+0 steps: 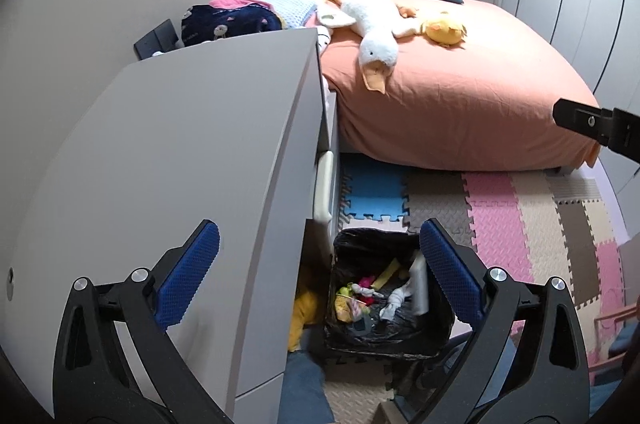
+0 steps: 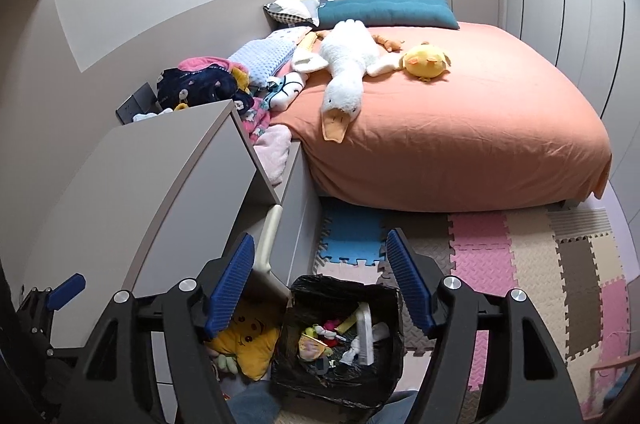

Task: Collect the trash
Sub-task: 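Move both open grippers back up over the desk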

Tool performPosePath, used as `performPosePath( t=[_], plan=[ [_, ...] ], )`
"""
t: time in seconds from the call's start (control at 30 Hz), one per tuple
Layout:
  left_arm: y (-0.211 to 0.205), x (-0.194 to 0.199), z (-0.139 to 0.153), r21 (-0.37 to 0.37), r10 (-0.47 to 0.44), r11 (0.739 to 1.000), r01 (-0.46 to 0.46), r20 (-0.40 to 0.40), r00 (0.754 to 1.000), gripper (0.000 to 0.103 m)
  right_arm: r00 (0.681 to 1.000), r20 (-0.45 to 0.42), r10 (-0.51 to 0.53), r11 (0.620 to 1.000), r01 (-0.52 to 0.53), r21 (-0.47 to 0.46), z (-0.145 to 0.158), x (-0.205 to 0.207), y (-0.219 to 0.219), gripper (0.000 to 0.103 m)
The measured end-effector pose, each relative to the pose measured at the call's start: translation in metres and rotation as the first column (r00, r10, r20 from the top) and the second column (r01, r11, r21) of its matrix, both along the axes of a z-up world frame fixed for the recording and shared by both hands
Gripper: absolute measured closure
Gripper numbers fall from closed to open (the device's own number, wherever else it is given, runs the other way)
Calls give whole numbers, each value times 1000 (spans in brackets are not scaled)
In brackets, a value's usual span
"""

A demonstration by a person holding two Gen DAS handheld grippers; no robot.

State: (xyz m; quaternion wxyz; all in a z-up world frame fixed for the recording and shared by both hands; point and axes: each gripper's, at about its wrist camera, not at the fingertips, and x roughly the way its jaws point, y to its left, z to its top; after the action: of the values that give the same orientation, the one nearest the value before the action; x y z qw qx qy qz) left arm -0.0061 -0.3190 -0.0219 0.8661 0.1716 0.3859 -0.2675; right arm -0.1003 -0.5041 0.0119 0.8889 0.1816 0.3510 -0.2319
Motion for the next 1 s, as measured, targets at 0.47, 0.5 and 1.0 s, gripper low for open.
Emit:
performPosePath(
  t=[0.47,0.5,1.0],
  plan=[
    [4,1,0,-17,1,1000,-1,-19,1000,6,1000,3,15,1000,-15,8,0,6,5,32],
    [4,1,-1,-15,1,1000,-2,-22,1000,6,1000,2,17,1000,-17,9,0,7,6,32],
    [36,23,13,-50,38,998,-40,-42,998,6,996,13,93,996,-93,0,10,39,39,19]
  ],
)
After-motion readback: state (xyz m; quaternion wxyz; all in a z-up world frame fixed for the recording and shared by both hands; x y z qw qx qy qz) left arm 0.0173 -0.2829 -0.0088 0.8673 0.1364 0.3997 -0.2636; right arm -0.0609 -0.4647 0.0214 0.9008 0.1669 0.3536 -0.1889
